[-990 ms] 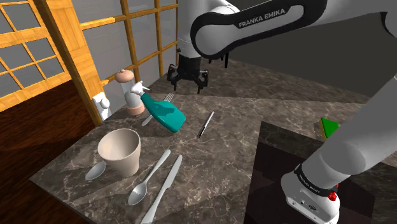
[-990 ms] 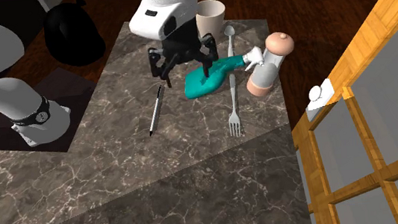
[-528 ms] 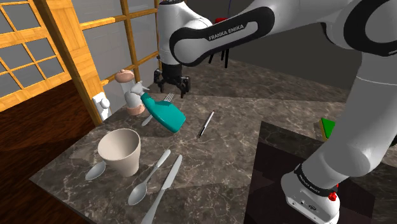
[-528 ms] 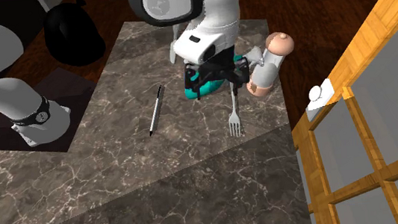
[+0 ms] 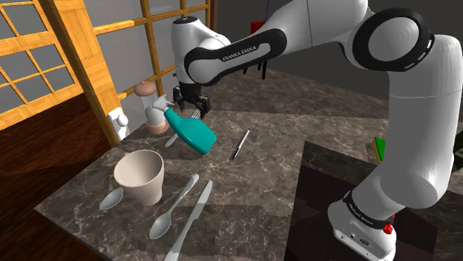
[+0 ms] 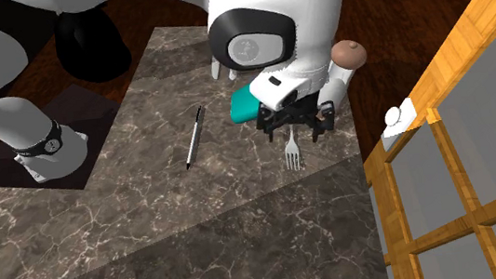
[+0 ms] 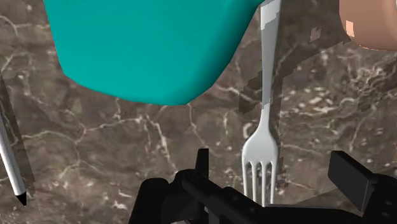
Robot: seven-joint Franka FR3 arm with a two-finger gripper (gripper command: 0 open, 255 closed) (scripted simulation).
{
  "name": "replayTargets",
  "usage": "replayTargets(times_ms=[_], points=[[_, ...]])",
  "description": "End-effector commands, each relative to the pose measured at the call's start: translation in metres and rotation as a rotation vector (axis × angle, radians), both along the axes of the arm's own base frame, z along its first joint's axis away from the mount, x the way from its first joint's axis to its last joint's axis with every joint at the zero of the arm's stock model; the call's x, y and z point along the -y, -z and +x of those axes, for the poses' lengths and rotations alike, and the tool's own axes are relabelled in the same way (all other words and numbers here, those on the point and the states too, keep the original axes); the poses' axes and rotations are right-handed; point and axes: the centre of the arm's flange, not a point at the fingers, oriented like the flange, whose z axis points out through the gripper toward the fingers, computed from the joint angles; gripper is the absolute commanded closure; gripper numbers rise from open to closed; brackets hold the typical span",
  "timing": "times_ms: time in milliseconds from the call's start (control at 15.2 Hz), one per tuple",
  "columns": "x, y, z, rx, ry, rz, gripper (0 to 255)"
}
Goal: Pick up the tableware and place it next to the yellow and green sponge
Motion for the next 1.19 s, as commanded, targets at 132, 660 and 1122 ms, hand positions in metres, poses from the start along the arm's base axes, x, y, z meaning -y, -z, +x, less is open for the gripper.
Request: replayTargets(times_ms=[132,660,1122], points=[[0.001,0.022,0.002,0.000,0.002,0.000,0],[0.001,0.025,0.002,0.000,0.002,0.000,0],[0.000,0.024,0.003,0.000,0.001,0.000,255]])
